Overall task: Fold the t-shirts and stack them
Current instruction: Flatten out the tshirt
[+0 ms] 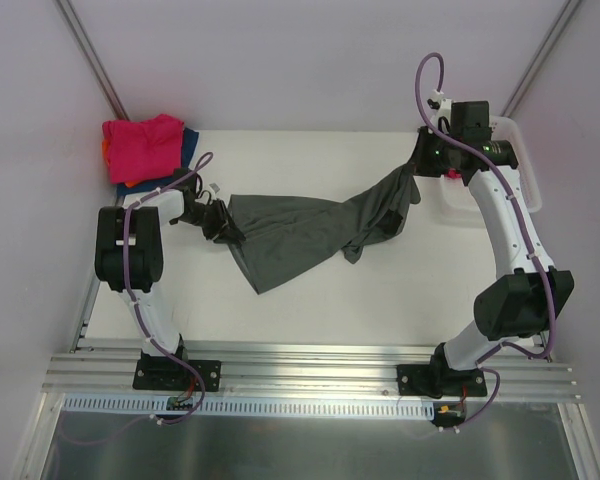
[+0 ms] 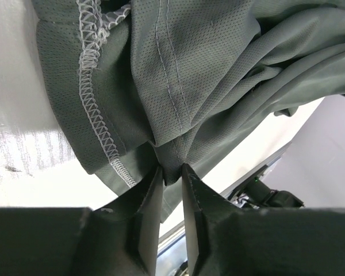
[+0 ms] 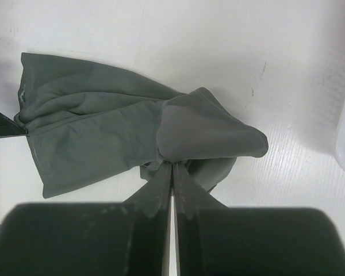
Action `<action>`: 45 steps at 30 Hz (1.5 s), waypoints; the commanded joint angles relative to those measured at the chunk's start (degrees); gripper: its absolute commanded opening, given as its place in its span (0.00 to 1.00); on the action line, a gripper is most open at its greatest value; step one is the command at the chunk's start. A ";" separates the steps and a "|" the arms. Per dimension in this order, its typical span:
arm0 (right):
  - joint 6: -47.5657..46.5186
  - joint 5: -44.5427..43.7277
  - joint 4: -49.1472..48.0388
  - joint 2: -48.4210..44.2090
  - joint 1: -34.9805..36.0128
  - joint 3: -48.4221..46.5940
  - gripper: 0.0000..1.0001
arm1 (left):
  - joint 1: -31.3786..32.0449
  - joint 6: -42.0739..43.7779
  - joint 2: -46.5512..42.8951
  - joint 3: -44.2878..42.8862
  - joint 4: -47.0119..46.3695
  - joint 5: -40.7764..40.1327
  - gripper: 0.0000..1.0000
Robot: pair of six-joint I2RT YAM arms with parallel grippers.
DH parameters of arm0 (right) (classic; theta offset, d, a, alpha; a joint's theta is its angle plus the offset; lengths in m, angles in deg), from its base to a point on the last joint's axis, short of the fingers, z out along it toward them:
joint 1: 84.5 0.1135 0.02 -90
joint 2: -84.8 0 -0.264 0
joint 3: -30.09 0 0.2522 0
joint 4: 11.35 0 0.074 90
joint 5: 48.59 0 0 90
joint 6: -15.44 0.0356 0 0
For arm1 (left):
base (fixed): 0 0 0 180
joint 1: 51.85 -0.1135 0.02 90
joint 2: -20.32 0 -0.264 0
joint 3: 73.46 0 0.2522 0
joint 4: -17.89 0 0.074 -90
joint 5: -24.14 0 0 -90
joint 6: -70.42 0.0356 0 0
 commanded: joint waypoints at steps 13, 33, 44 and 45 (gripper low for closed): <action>-2.10 -1.38 -1.53 0.17 -0.30 -2.83 0.00 | -0.12 -0.76 -2.68 -4.60 -0.40 4.90 0.00; -7.54 -6.21 -2.05 10.62 -1.10 -19.53 0.01 | -5.83 7.94 1.27 -36.24 1.88 1.92 0.00; -9.57 -9.11 -2.49 12.21 -2.77 -26.74 0.01 | -9.43 10.49 2.77 -52.33 0.21 -4.94 0.00; -10.09 -9.81 -2.84 11.16 -2.85 -26.30 0.01 | -9.70 10.66 2.33 -52.86 -0.14 -5.29 0.00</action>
